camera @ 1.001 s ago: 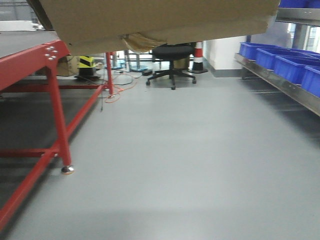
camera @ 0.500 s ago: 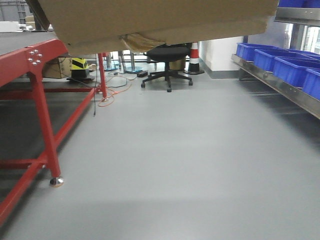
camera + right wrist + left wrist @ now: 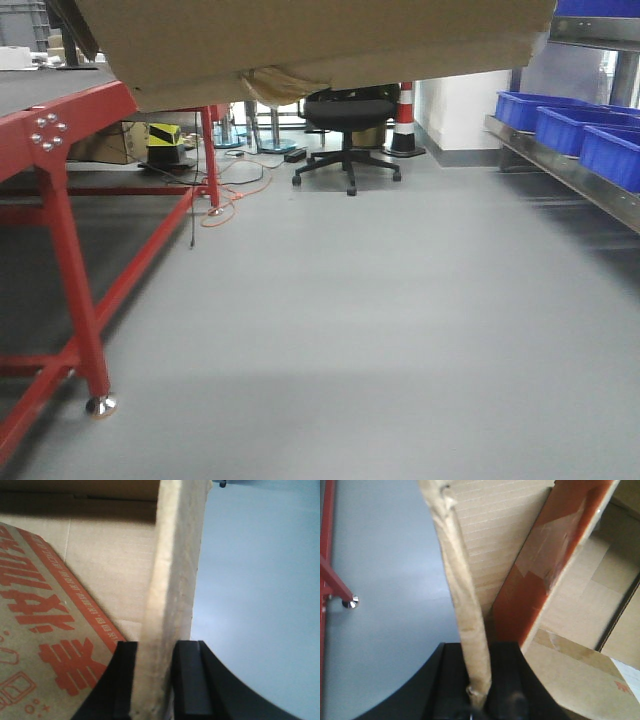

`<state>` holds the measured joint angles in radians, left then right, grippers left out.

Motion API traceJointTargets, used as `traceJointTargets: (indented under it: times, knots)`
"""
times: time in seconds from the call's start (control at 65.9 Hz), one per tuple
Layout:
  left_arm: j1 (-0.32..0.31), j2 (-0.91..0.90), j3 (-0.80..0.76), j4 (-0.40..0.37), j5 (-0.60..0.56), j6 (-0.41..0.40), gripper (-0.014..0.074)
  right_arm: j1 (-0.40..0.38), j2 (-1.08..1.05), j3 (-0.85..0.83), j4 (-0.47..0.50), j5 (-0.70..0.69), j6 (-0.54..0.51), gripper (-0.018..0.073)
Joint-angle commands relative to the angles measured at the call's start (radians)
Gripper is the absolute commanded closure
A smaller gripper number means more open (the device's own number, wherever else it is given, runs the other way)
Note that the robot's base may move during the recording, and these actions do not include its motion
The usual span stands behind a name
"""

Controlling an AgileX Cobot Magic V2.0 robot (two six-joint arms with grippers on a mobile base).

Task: Stack two boxes on right shelf middle
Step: 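Carry the held boxes while the base drives to the steel shelf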

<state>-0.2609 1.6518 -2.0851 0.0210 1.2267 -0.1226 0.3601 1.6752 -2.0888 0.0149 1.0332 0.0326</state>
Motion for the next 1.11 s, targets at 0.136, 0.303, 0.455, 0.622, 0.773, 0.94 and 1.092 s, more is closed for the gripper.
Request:
traceJointTargets:
  times: [0.136,0.303,0.455,0.622,0.773,0.94,1.092]
  knots:
    - [0.0,-0.011,-0.009,-0.009,-0.022,0.007,0.0707,0.001,-0.019,-0.016,0.02,-0.086,0.003,0.0713]
    - [0.0,-0.011,-0.009,-0.009,-0.022,0.007,0.0707,0.001,-0.019,-0.016,0.02,-0.086,0.003,0.0713]
    - [0.0,-0.011,-0.009,-0.009,-0.022,0.007,0.0707,0.001,-0.019,-0.016,0.02,-0.086,0.003,0.0713]
    - [0.0,-0.011,-0.009,-0.009,-0.022,0.007,0.0707,0.001,-0.019,-0.016,0.02,-0.086,0.003,0.0713]
    - [0.0,-0.011,-0.009,-0.009,-0.022,0.007,0.0707,0.001,-0.019,-0.016,0.02,-0.086,0.003,0.0713]
    - [0.0,-0.011,-0.009,-0.009,-0.022,0.007,0.0707,0.001,-0.019,-0.016,0.02,-0.086,0.003,0.0713]
    - [0.0,-0.011,-0.009,-0.009,-0.022,0.007,0.0707,0.001,-0.019,-0.016,0.02,-0.086,0.003,0.0713]
